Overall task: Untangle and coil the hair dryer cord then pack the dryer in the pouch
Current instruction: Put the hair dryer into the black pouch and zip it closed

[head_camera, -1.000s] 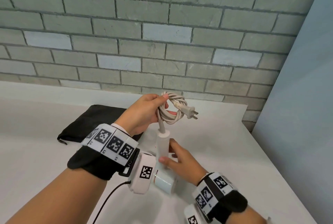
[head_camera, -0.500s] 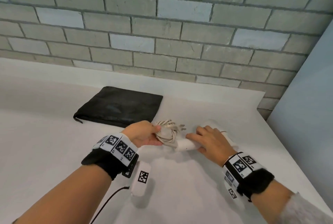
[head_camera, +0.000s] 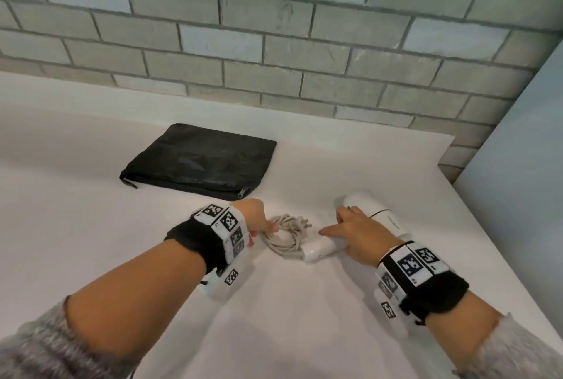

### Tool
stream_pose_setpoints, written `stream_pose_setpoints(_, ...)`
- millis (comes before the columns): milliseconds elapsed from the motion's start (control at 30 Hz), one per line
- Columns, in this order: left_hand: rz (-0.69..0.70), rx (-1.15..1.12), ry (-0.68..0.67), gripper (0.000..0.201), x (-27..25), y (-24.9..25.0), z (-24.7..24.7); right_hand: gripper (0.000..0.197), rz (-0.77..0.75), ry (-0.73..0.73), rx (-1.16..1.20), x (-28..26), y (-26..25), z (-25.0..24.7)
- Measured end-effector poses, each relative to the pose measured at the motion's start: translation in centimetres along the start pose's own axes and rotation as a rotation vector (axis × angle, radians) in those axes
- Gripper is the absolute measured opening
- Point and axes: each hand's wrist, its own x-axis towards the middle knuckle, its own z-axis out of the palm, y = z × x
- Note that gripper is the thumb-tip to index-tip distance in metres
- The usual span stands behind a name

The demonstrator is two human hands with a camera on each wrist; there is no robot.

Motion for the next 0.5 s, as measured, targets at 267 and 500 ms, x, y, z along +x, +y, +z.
stream_pose_setpoints(267, -0.026, 0.455, 0.433, 0.032, 2.1, -5.3, -8.4, 0.04, 0.018, 0.144, 0.269, 0.0, -1.8, -5.1)
stream_pose_setpoints(500, -0.02, 0.591, 0.33, 0.037, 4.2, -9.5, -8.9, 0.034, -0.07, 0.091, 0.32, 1.7, -5.4, -6.8)
